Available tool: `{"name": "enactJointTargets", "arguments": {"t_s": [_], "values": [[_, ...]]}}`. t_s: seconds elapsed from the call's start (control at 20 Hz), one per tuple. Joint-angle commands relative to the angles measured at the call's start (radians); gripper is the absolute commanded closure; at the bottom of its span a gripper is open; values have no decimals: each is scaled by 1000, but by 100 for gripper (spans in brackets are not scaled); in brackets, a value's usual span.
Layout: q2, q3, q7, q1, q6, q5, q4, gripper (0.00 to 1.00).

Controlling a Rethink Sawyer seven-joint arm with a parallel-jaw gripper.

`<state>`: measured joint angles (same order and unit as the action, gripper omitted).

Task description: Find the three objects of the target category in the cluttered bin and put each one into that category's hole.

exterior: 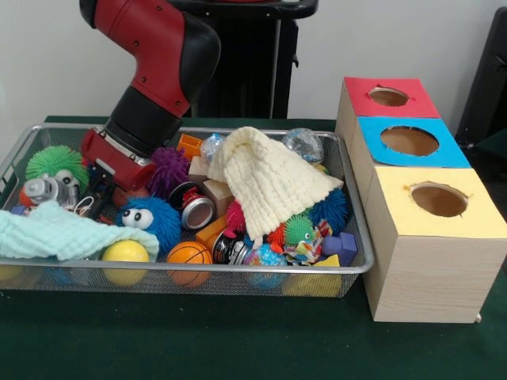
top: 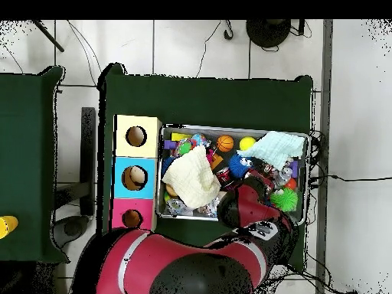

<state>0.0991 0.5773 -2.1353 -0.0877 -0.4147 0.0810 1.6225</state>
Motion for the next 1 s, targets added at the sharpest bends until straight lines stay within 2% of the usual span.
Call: {"name": "enactJointTargets", "arguments": {"t_s": [0.05, 0.45, 1.0], "values": [[5, -117, -105, -36, 36, -4, -71, 100], [67, -100, -99, -8, 83, -9, -35, 100], [171, -60, -81, 50, 220, -2, -1, 100]]}}
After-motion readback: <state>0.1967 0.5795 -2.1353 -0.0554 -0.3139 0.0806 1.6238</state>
